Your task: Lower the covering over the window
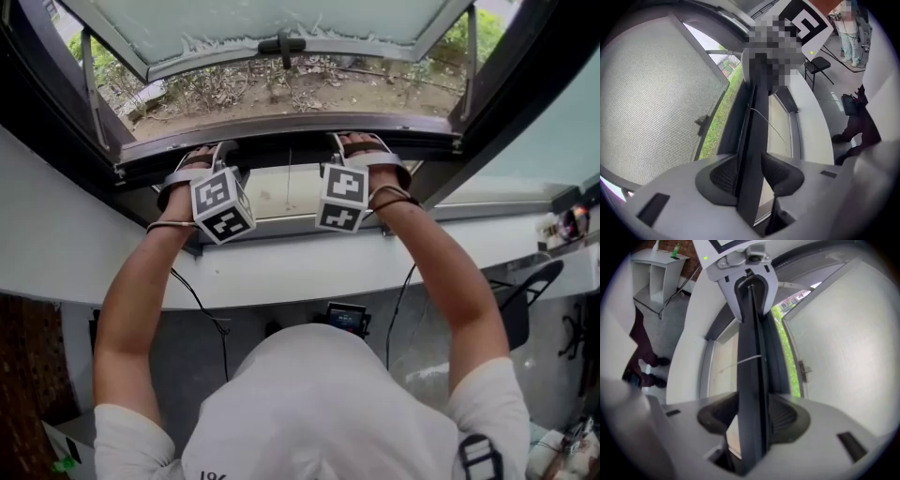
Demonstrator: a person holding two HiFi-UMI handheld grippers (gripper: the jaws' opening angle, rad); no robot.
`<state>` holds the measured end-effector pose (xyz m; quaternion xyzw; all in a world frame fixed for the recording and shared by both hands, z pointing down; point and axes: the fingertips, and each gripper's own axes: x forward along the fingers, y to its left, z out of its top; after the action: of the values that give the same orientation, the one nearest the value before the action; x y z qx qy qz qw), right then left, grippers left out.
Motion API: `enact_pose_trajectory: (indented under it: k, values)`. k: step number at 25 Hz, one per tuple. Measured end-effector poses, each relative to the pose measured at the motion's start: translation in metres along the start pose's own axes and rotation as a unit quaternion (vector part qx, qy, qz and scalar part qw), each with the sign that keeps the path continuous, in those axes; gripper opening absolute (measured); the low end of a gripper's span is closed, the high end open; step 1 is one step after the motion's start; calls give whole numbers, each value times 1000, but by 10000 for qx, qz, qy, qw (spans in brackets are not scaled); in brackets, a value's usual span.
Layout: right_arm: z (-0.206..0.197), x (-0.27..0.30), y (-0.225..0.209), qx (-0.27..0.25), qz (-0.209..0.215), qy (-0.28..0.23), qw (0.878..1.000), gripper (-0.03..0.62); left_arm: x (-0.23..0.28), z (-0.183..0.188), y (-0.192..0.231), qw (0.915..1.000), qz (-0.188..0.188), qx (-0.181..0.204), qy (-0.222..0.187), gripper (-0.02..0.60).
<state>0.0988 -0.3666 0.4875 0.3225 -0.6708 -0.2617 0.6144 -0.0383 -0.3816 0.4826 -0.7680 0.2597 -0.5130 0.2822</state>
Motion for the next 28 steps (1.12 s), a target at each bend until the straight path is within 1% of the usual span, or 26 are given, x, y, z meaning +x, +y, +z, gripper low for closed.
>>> enact_pose_trajectory:
  k: [6, 11, 19, 28]
  values:
    - [0, 0, 2, 29, -28, -80, 10000, 195, -6, 2, -1, 9995, 103, -245, -158, 166]
    - [-1, 0, 2, 30, -43, -69, 10000, 196, -12, 3, -2, 9986, 54, -460, -265, 166]
    - [-2, 1, 2, 9, -25, 33, 10000, 196, -14, -4, 3, 9983, 55, -535, -214, 166]
    - [-8, 0, 1, 65, -59, 122, 9999, 196, -13, 1, 5, 9980, 36, -575, -262, 166]
